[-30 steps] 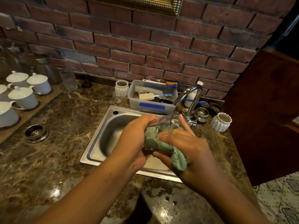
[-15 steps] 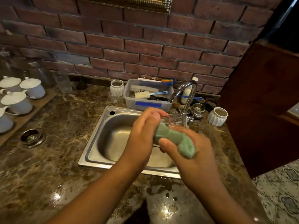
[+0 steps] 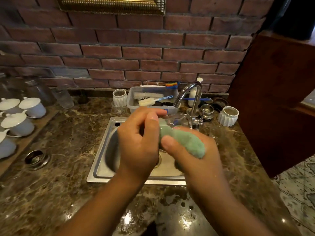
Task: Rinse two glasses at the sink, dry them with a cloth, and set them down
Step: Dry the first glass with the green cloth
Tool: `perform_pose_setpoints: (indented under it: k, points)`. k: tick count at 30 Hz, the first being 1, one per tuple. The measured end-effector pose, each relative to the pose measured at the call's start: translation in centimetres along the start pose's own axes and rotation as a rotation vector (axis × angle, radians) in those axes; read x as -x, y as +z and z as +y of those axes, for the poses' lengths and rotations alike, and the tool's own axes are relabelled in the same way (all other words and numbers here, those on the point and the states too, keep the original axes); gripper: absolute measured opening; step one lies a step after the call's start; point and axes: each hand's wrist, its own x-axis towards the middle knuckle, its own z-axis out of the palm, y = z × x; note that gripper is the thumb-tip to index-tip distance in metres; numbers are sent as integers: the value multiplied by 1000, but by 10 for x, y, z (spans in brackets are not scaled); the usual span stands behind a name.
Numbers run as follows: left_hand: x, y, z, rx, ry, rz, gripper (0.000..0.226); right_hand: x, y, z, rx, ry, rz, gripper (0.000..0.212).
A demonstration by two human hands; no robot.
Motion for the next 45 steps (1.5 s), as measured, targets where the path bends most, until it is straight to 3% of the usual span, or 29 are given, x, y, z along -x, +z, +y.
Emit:
perform_pose_setpoints:
  k: [2,3,5,11,13,15,17,18,21,24,26,27,28,30,33,35,38,40,42,45]
  points:
    - [-8,-9,-11,-177,284,-138,35,-1,1,5,-380,338,43,22]
    - [-12,-13,-15,-218,339,-194,36,-2,0,6,-430,421,52,29]
    - [-12,-16,-20,-192,263,-222,37,-5,-3,7,-264,363,31,24]
    - [-3,5,1,406,-675,-11,31,-8,-16,6,712,-402,-81,21]
    - [-12,2,4,555,-1062,-79,25,-13,-27,3,1020,-585,-224,17]
    - [-16,-2,6,653,-1255,-151,29,-15,-31,2,1135,-622,-313,18]
    - [-15,1,6,691,-1214,-78,22,-15,-26,0,1084,-586,-260,8]
    - [-15,4,5,665,-1123,-16,21,-14,-22,0,1021,-532,-201,14]
    - [-10,6,9,390,-603,74,34,-5,-4,2,602,-335,-40,17]
    - [-6,-6,5,3,4,-1,31,-2,5,-4,-74,32,8,16]
    - [-7,-12,-1,-175,278,-103,33,-3,1,-1,-462,322,37,28]
    - [-9,-13,-4,-201,326,-134,34,-5,-2,0,-531,391,50,31]
    - [-9,-13,-8,-197,298,-142,35,-7,-4,1,-511,402,47,29]
    - [-4,-6,-6,-98,67,-101,35,-8,-5,3,-196,225,25,15]
    - [1,10,3,361,-563,4,29,-11,-14,9,541,-271,-16,20]
    - [-8,10,5,580,-947,-12,23,-17,-28,9,934,-510,-114,22]
    - [-18,7,11,671,-1213,-108,30,-24,-44,6,1152,-650,-300,18]
    - [-13,15,11,650,-1106,-29,20,-24,-45,6,1119,-647,-277,19]
    - [-6,21,10,542,-788,54,27,-18,-35,7,917,-550,-189,23]
    - [-3,15,-2,156,-136,-14,24,-8,-17,6,186,-177,-7,16]
